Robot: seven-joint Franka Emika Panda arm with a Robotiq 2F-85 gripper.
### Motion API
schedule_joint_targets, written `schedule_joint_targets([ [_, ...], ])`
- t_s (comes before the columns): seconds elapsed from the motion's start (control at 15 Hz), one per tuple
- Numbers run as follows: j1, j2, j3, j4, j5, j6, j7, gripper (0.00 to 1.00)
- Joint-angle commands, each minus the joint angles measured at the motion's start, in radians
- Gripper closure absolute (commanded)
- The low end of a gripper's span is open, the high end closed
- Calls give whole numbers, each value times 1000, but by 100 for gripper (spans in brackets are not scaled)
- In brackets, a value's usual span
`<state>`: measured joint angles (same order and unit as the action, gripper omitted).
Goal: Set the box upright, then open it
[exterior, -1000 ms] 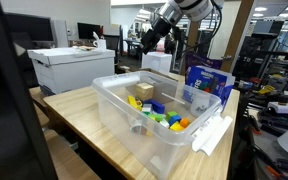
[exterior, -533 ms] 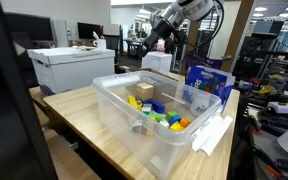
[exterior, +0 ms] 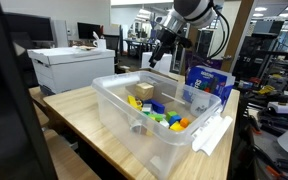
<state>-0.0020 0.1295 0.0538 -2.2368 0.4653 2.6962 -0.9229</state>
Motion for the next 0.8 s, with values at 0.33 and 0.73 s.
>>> schedule_joint_targets([
  [0.33,454,74,-500,66,-611,7,492,0],
  [0.73,703,147,-729,222,-834,-179,874,0],
])
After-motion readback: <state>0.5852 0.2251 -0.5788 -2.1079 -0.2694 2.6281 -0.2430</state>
